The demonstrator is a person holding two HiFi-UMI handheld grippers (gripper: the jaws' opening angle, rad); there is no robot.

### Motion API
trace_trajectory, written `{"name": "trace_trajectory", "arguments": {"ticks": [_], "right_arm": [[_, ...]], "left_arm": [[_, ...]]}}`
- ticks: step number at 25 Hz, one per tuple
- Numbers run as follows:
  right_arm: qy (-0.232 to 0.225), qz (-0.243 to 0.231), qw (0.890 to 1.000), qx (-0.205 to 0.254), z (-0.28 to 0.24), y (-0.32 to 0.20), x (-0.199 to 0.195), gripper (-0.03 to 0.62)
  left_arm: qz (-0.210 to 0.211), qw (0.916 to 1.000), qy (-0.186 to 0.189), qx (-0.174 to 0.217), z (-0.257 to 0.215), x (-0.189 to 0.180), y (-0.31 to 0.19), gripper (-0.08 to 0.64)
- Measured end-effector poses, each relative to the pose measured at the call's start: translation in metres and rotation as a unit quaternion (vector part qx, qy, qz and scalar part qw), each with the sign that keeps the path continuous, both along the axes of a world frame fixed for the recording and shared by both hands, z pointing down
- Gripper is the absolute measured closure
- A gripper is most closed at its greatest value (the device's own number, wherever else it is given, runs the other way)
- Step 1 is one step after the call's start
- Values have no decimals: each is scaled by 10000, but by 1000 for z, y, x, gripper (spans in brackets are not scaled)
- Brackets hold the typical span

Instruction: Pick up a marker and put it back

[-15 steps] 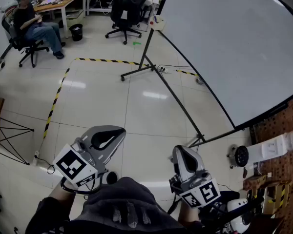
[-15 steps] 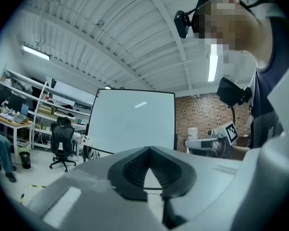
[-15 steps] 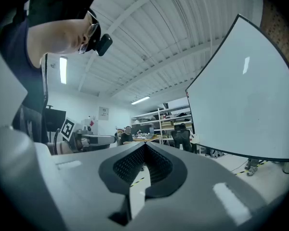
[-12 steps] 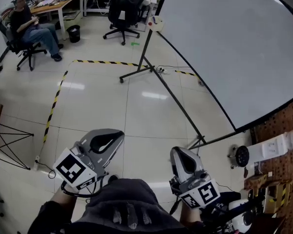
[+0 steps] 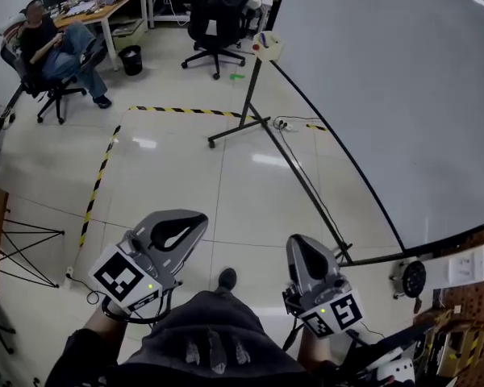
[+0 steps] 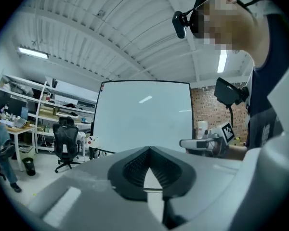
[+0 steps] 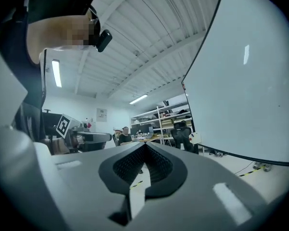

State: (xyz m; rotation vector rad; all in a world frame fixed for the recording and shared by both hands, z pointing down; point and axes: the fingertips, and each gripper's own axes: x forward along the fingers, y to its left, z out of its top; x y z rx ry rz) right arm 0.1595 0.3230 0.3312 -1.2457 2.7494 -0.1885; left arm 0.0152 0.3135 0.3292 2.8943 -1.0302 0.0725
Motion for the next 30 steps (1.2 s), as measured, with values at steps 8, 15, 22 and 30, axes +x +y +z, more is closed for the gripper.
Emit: {"name": "trace_trajectory", "arguments": {"ticks": [8, 15, 22, 30], "right_arm": [[329, -367, 9988, -20, 9, -111, 25, 591], [529, -322, 9981, -46, 14, -213, 7, 592], [766, 30, 9971, -6, 0, -327, -44, 592], [708, 406, 9967, -1, -8, -437, -76, 591]], "left_arm": [[-220, 9995, -9, 222, -14, 39, -115, 554], [-423, 9983, 237, 330, -12, 10, -223, 554], [-48, 9984, 499, 267, -18, -44, -343, 554], [378, 9975, 573, 194, -20, -68, -460, 554]]}}
